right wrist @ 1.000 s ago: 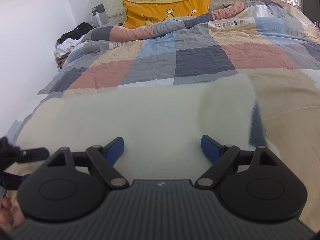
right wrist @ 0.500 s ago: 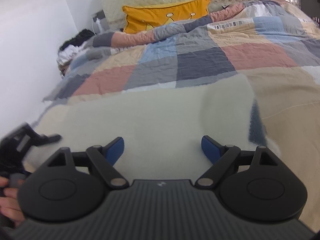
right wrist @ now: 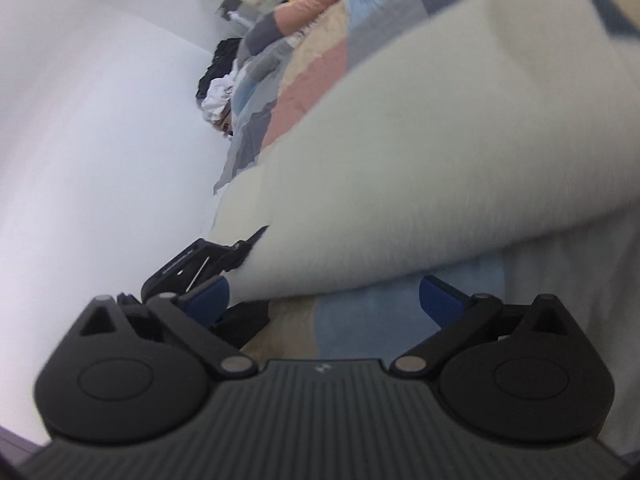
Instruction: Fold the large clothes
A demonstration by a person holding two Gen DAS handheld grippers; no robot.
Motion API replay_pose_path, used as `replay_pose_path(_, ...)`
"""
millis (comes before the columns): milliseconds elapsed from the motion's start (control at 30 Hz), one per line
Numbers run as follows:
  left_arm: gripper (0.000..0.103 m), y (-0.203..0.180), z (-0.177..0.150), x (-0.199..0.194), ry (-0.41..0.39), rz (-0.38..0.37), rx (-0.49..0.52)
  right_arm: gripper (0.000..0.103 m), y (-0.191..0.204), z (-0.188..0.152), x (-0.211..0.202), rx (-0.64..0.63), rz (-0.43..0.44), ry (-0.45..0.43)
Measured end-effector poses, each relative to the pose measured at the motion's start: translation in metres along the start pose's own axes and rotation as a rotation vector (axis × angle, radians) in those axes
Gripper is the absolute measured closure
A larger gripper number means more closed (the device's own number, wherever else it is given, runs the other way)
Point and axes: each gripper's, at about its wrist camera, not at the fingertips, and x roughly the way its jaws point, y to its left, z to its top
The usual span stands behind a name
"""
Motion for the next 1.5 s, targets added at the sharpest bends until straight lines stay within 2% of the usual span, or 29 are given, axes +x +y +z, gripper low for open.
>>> replay_pose_path(200, 0.052, 0.004, 0.002, 0.002, 0.004, -0.016, -0.036, 0.000, -0.033, 0.002, 0.017, 0.202, 0.006, -0.010)
replay_pose_path(233, 0.050, 0.005, 0.003, 0.003, 0.005, -0.016, -0.045, 0.000, -0.040, 0.004, 0.018, 0.240, 0.017, -0.025)
replay_pose_path(300, 0.039, 0.008, 0.005, 0.005, 0.022, 0.003, -0.071, 0.000, -0.052, 0.008, 0.018, 0.319, 0.049, -0.071)
replay_pose_path(367, 0.036, 0.013, 0.008, 0.004, 0.029, 0.004, -0.092, 0.000, -0.061, 0.013, 0.016, 0.363, 0.067, -0.118)
replay_pose_path(500, 0.030, 0.017, 0.010, 0.005, 0.024, -0.014, -0.133, 0.000, -0.072, 0.026, -0.001, 0.399, 0.037, -0.221)
replay_pose_path(633, 0.029, 0.016, 0.012, 0.008, 0.012, -0.003, -0.147, 0.000, -0.090, 0.025, -0.018, 0.513, 0.072, -0.306)
replay_pose_path(867, 0.031, 0.015, 0.015, 0.020, -0.019, -0.010, -0.177, 0.000, -0.094, 0.025, -0.008, 0.502, 0.023, -0.333)
replay_pose_path(933, 0.034, 0.012, 0.014, 0.021, -0.027, 0.001, -0.155, 0.000, -0.095, 0.026, -0.003, 0.498, 0.021, -0.342)
replay_pose_path(1033, 0.043, 0.009, 0.014, 0.020, -0.041, 0.012, -0.120, 0.000, -0.093, 0.028, 0.002, 0.478, 0.015, -0.351)
replay_pose_path(1067, 0.048, 0.007, 0.015, 0.019, -0.047, 0.009, -0.114, 0.003, -0.094, 0.028, 0.001, 0.473, 0.013, -0.355)
replay_pose_path(1100, 0.052, 0.005, 0.015, 0.018, -0.050, 0.005, -0.103, 0.021, -0.093, 0.028, 0.000, 0.460, -0.001, -0.356)
replay_pose_path(1133, 0.053, 0.003, 0.015, 0.018, -0.053, 0.005, -0.087, 0.032, -0.092, 0.028, -0.003, 0.436, -0.033, -0.352)
replay_pose_path(1333, 0.060, -0.003, 0.017, 0.010, -0.063, -0.026, -0.046, 0.050, -0.073, 0.032, -0.015, 0.288, -0.068, -0.377)
replay_pose_path(1500, 0.060, -0.012, 0.021, 0.002, -0.030, -0.089, -0.011, 0.054, -0.053, 0.038, -0.030, 0.197, -0.043, -0.409)
